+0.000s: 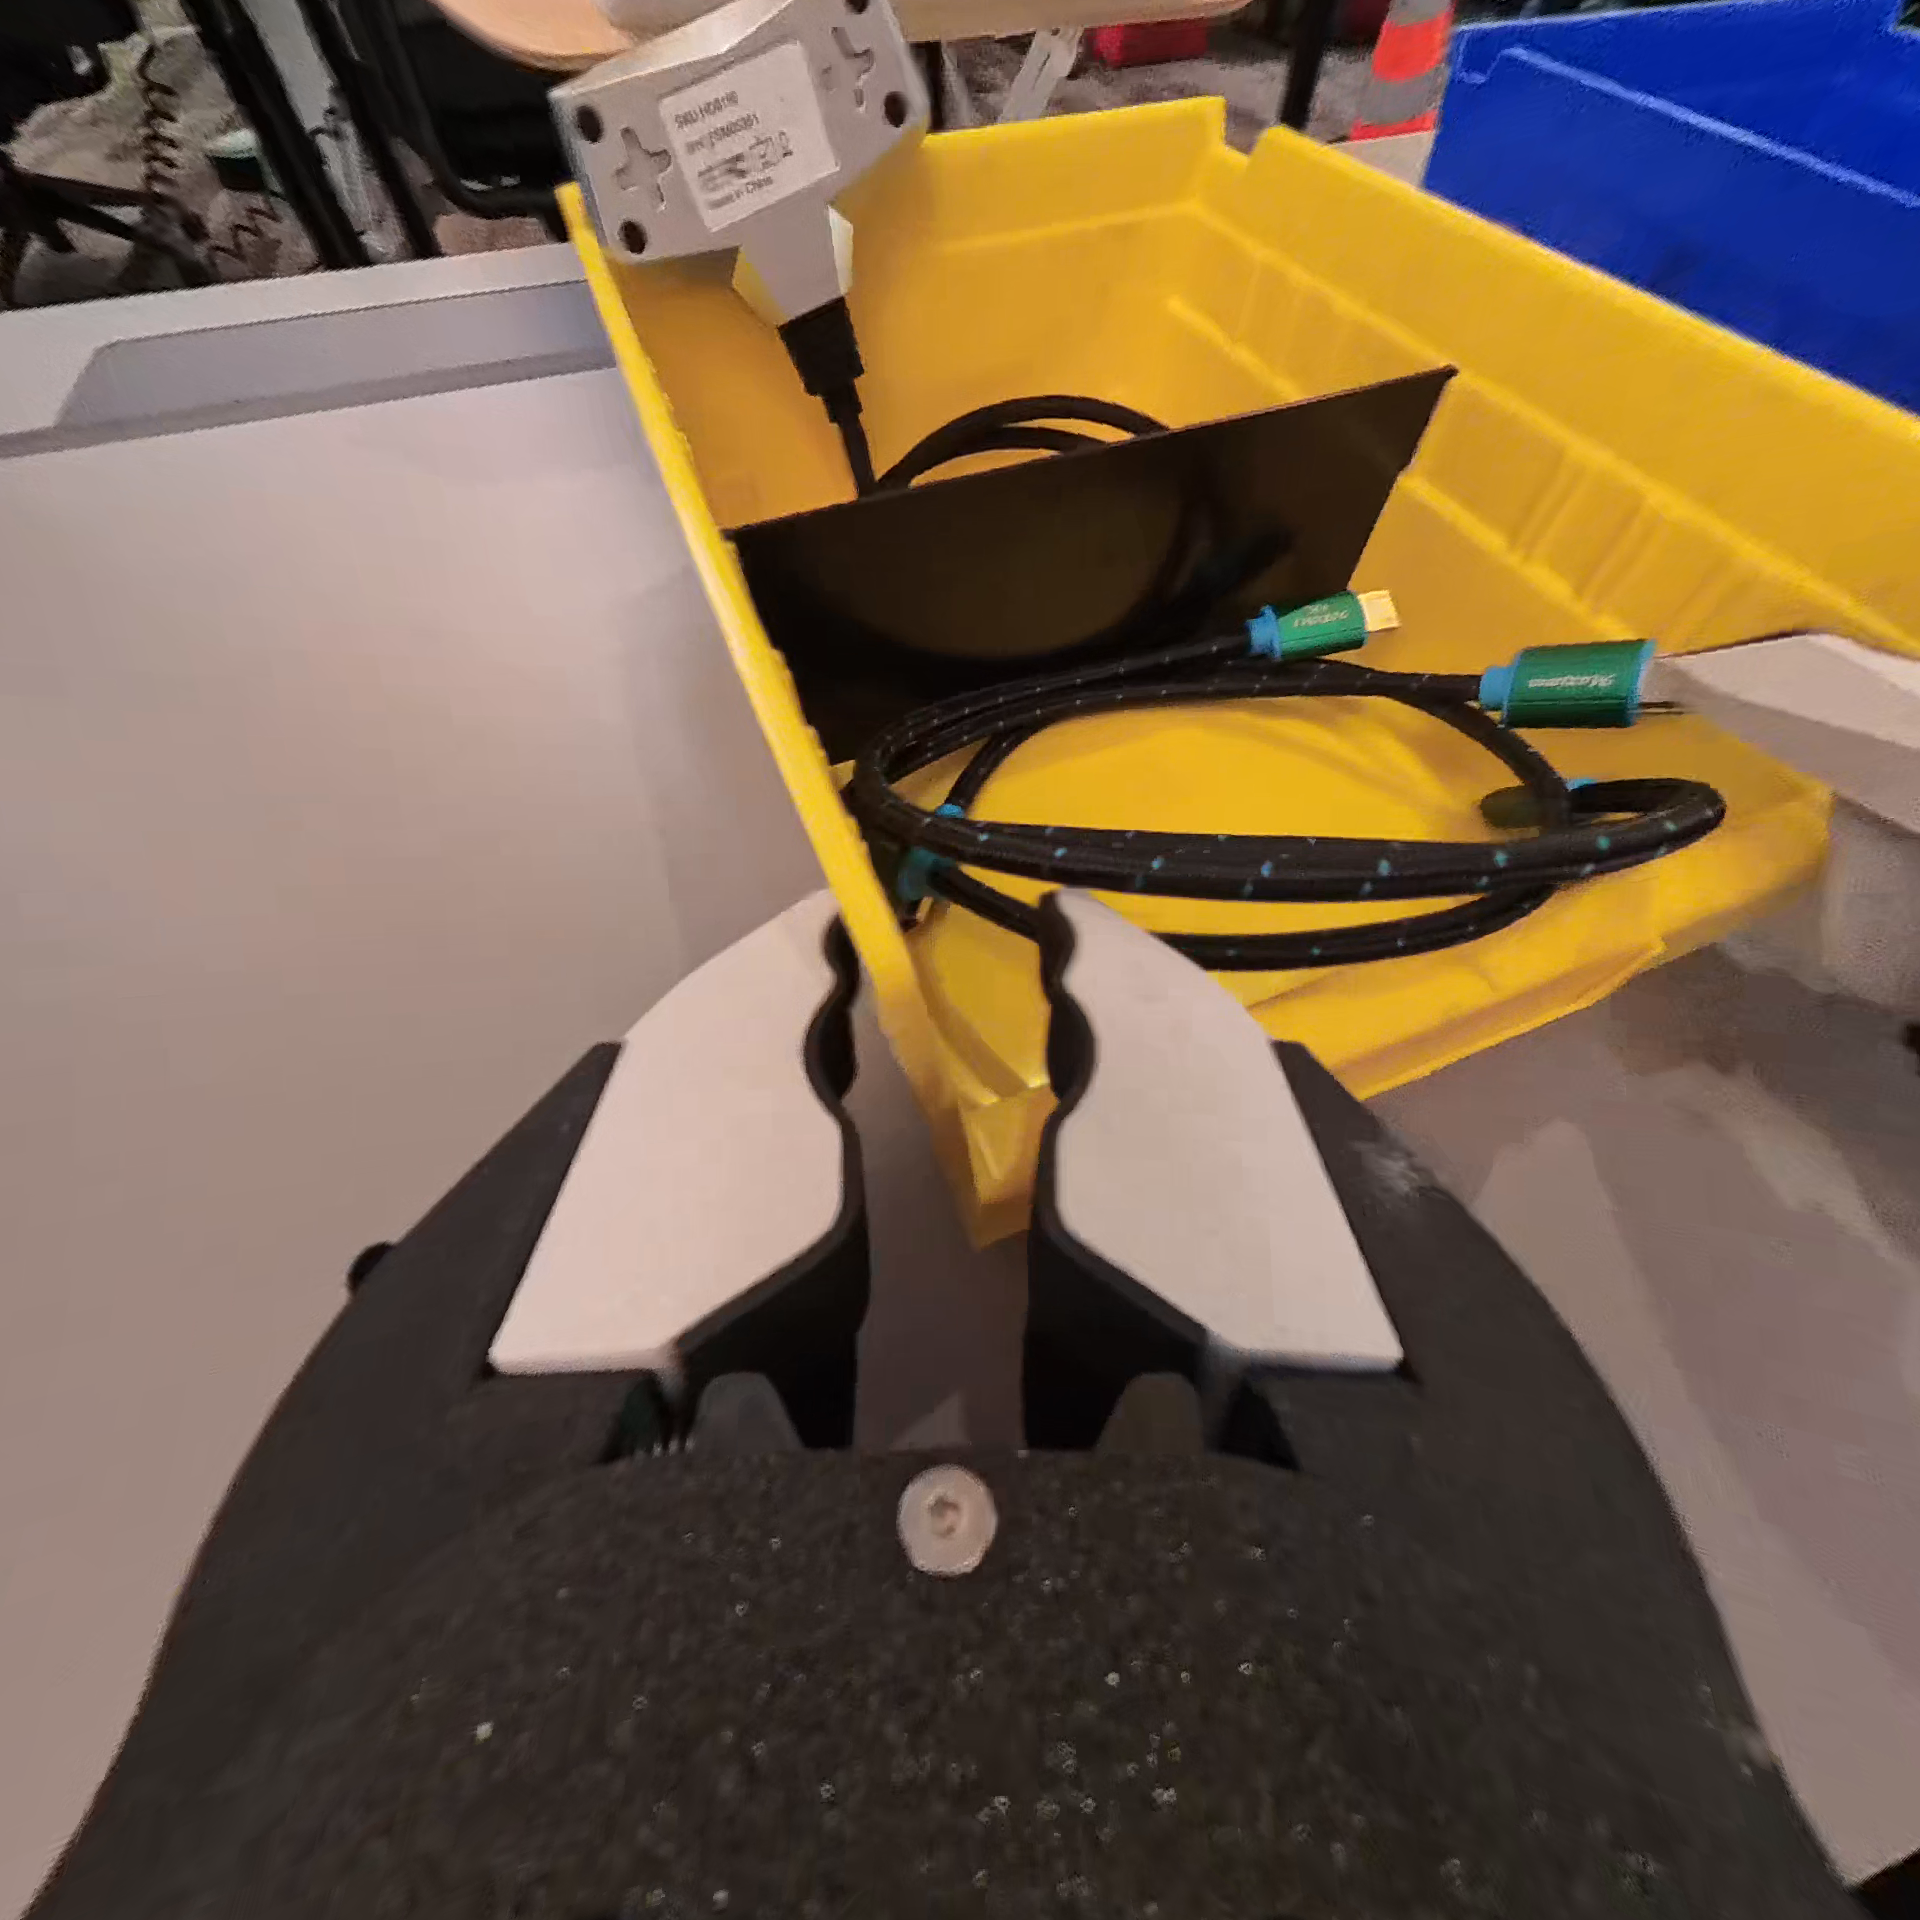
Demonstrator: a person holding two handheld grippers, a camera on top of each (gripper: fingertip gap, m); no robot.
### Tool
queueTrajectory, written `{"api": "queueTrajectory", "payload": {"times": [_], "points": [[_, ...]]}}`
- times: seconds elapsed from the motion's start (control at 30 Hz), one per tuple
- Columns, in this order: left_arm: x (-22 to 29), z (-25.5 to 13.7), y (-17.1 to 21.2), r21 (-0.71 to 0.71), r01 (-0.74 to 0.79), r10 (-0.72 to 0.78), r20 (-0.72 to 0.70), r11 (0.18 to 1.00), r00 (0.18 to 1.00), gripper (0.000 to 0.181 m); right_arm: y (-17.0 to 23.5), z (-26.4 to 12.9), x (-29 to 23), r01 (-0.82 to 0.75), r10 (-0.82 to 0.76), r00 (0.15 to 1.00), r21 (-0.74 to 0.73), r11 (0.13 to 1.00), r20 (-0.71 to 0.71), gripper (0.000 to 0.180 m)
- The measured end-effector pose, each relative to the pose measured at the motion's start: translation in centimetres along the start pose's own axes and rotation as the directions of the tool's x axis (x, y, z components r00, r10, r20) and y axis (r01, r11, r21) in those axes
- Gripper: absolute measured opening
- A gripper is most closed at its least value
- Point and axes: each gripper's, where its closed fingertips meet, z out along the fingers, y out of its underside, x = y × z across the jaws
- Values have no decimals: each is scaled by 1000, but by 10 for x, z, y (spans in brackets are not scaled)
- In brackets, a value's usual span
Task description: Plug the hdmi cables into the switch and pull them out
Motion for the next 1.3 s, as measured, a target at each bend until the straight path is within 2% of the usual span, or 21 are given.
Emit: {"api": "queueTrajectory", "payload": {"times": [0.03, 0.13, 0.2, 0.37, 0.5, 0.6, 0.8, 0.83, 0.97, 1.07, 1.13, 1.2, 1.3], "points": [[-5, -2, 0, -2, 4, -4, 25, 1000, 1000, 16, 1, 3, 5, -12, 12, 999, 5, 1000, -41, 15], [-20, -4, 0, -18, -22, 23, 81, 1000, 996, 7, -3, 1, -6, -130, 130, 991, 12, 991, 23, 1], [-35, -7, -1, -24, 1, 1, 95, 1000, 995, 5, -9, -4, -19, -80, 80, 997, 41, 996, -18, 1], [-94, -24, -11, 24, 55, -58, 134, 998, 989, 3, -31, -7, -74, -96, 98, 995, 83, 992, -19, 1], [-156, -47, -19, 83, 50, -65, 197, 995, 978, 3, -58, -3, -134, -77, 72, 997, 149, 986, 39, 2], [-199, -56, -13, 93, 90, -106, 185, 992, 977, 3, -68, 4, -181, -36, 25, 996, 148, 988, 81, 2], [-249, -42, 16, 23, 121, -123, 189, 992, 974, 3, -50, 31, -235, 9, -17, 993, 64, 998, 118, 3], [-253, -40, 19, 29, 133, -136, 199, 991, 970, 3, -41, 34, -240, 6, -9, 990, 25, 1000, 139, 4], [-258, -39, 19, 44, 179, -185, 215, 983, 959, 3, -39, 34, -247, -64, 56, 969, 23, 998, 242, 6], [-258, -41, 18, 80, 222, -234, 209, 972, 950, 3, -39, 30, -250, -121, 131, 917, -48, 991, 377, 12], [-257, -43, 17, 99, 309, -322, 176, 946, 930, 5, -38, 21, -253, -120, 159, 855, -109, 987, 494, 16], [-254, -49, 7, 142, 384, -402, 128, 912, 907, 14, -31, 2, -255, -31, 133, 763, -171, 985, 632, 18], [-254, -61, -1, 187, 381, -409, 150, 906, 900, 17, -13, -35, -241, 157, 78, 599, -212, 965, 797, 21]]}}
